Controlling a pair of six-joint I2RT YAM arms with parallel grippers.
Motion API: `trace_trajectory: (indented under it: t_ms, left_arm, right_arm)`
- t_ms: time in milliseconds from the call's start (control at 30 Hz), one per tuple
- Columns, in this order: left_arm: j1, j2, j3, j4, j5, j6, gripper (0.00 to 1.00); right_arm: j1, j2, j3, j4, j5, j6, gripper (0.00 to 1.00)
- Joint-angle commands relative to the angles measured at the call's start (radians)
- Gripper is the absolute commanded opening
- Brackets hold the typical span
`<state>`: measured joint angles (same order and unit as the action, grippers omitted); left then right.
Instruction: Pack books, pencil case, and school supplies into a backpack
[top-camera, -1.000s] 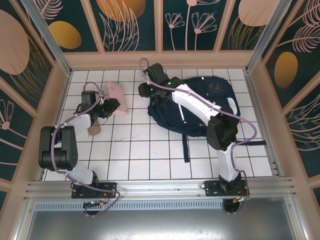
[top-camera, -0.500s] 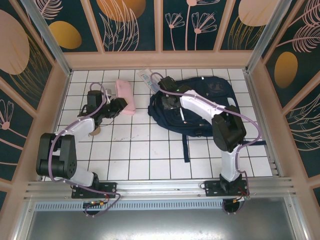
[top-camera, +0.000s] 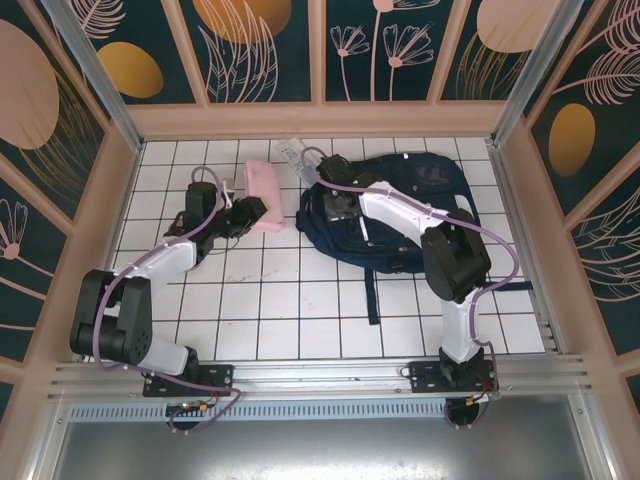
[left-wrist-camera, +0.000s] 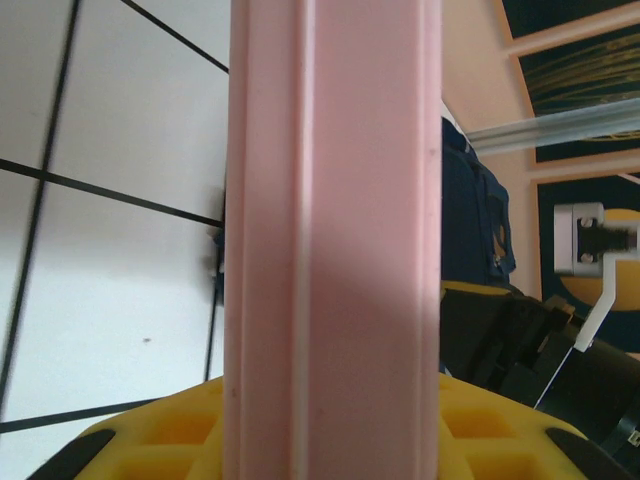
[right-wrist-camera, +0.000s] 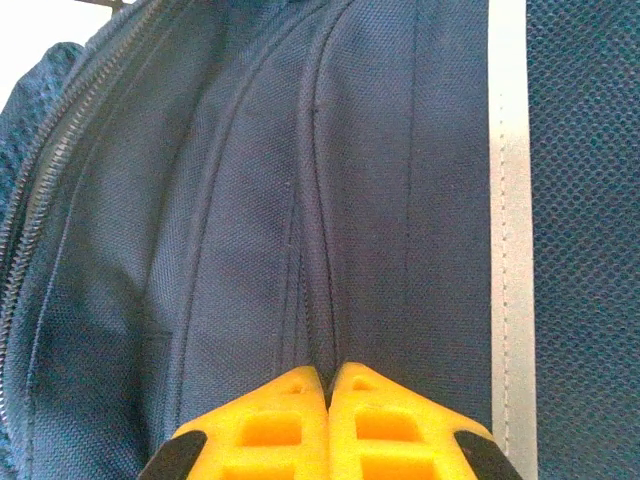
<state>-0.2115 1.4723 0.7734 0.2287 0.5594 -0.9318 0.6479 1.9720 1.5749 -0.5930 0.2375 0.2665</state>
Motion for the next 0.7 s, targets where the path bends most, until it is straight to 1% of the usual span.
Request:
trace_trajectory:
  t_ms: [0, 167, 233, 267, 400, 500, 533, 667]
  left_arm:
    - [-0.05, 0.006, 0.023, 0.103, -0.01, -0.043, 0.26]
    - [-0.147, 0.065, 0.075, 0.139, -0.041, -0.076, 0.25]
    - [-0.182, 0.089, 0.095, 0.155, -0.06, -0.09, 0.25]
    - [-0.2, 0.103, 0.105, 0.167, -0.068, -0.099, 0.26]
    - [-0.277, 0.169, 0.151, 0.224, -0.081, -0.136, 0.26]
    - [-0.344, 0.235, 0.225, 0.228, -0.1, -0.146, 0.26]
    - [-0.364, 0.283, 0.254, 0.227, -0.11, -0.151, 0.26]
    - [-0.429, 0.411, 0.346, 0.239, -0.144, -0.193, 0.26]
  right_arm:
    - [-0.05, -0.113, 0.023, -0.013, 0.014, -0.013, 0.0]
    - [-0.093, -0.219, 0.03, 0.006, -0.07, -0.006, 0.0]
    - [-0.095, -0.26, 0.029, 0.019, -0.11, 0.005, 0.0]
    - [-0.133, -0.28, 0.028, 0.026, -0.135, 0.012, 0.0]
    - [-0.192, -0.354, 0.015, 0.058, -0.218, 0.052, 0.0]
    - [-0.237, -0.4, -0.001, 0.089, -0.31, 0.08, 0.0]
    - [-0.247, -0.412, -0.006, 0.098, -0.333, 0.087, 0.0]
    - [-0.265, -0.442, -0.014, 0.111, -0.371, 0.112, 0.0]
